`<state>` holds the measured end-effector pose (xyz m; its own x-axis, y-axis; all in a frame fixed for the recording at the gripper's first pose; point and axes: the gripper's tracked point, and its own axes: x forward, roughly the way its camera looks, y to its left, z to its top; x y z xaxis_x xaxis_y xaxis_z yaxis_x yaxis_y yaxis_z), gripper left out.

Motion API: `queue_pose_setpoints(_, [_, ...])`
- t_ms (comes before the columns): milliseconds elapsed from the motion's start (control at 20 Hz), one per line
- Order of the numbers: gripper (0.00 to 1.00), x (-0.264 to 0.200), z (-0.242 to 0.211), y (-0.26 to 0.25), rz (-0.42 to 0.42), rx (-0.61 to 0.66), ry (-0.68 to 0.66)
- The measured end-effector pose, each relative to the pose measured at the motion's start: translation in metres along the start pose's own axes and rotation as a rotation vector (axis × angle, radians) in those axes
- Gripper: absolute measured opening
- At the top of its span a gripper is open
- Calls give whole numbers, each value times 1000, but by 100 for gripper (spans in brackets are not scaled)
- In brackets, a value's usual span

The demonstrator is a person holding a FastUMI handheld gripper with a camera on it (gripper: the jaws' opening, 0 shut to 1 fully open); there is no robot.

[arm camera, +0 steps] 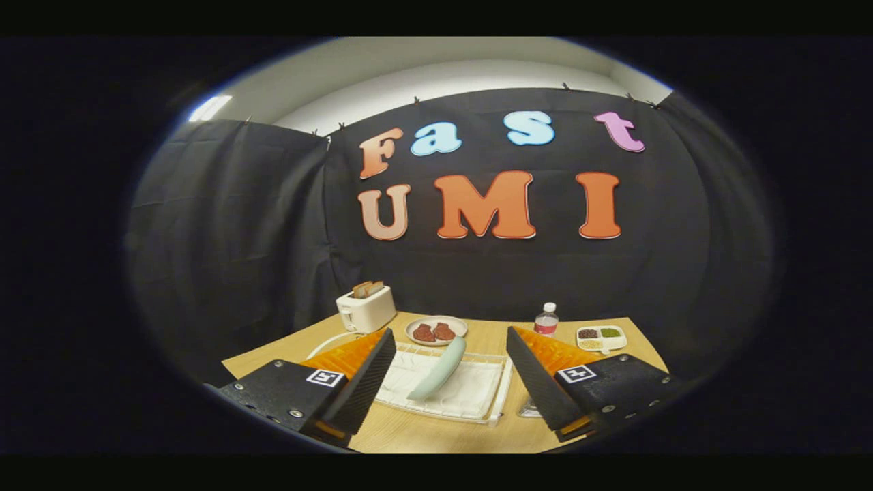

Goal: Take the plate from the dish rack, then take the spoon from the basket and place it into the plate.

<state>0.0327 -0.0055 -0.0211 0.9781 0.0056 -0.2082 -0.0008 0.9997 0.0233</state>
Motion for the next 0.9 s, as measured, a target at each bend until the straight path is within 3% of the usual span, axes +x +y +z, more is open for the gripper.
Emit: queue_pose_setpoints(900, [96, 77, -39, 9, 27, 83, 487])
